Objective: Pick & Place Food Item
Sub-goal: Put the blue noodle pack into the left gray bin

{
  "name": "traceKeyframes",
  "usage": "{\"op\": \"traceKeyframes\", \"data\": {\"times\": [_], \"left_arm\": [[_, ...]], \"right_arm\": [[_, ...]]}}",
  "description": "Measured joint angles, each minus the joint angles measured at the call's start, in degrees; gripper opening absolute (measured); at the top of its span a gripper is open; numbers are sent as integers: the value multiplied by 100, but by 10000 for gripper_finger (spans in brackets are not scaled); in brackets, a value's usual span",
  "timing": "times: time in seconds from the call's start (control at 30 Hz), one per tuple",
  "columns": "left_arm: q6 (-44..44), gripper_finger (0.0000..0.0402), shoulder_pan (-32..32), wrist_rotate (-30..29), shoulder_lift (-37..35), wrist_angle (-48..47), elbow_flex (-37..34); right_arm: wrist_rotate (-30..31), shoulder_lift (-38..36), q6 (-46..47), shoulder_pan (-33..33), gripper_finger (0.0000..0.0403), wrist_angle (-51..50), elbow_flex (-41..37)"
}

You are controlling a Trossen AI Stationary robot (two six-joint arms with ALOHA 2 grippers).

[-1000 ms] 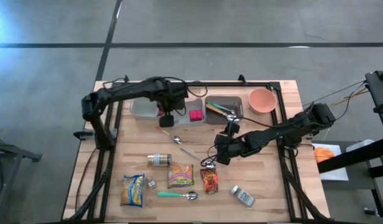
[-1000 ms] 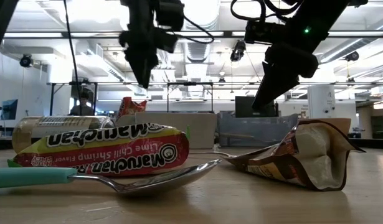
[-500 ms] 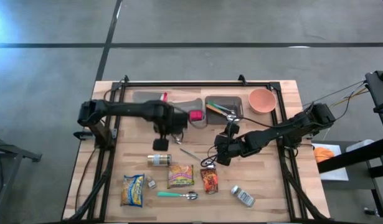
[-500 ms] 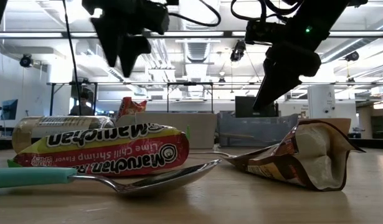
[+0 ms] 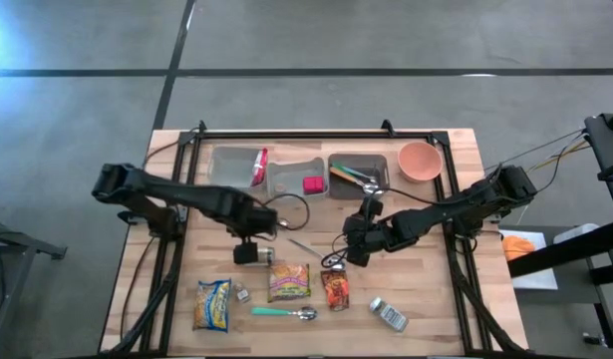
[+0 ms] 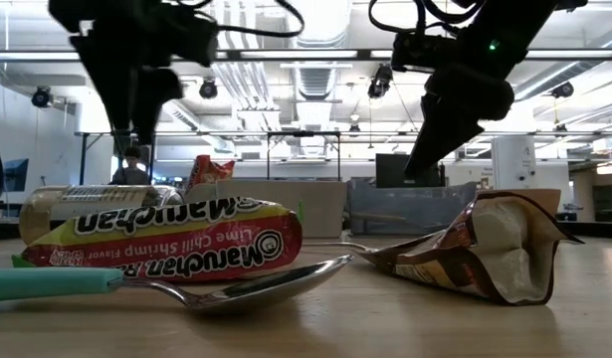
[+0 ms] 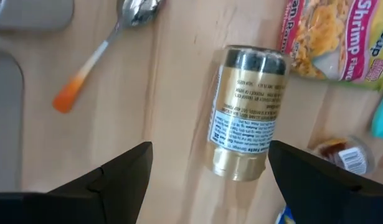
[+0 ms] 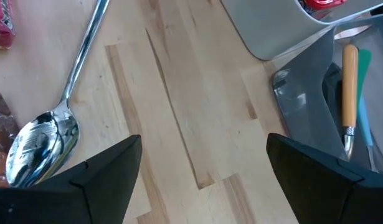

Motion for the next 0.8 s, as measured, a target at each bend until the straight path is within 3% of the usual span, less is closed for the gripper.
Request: {"op": "traceKeyframes", "data": {"times": [0.17, 0.3, 0.47, 0.6, 0.7, 0.8], "left_arm": [[-766, 326, -50, 128, -738, 372, -856], [-1260, 326, -145, 655, -1052, 378, -1260], [-1892, 326, -354, 1581, -1116, 127, -1347], [-1888, 326, -657, 2243, -1116, 146, -1347], [-1908, 326, -768, 2364, -1116, 240, -1347], [-2633, 326, -763, 2298, -1116, 422, -1435]], "right_arm": [[-13, 1, -5, -1, 343, 165, 0], [-15, 1, -51, -1, 343, 279, 0], [-15, 1, -69, -1, 343, 279, 0], [-15, 1, -69, -1, 343, 281, 0], [-15, 1, -69, -1, 343, 286, 0], [-17, 1, -30, -1, 343, 286, 0]]}}
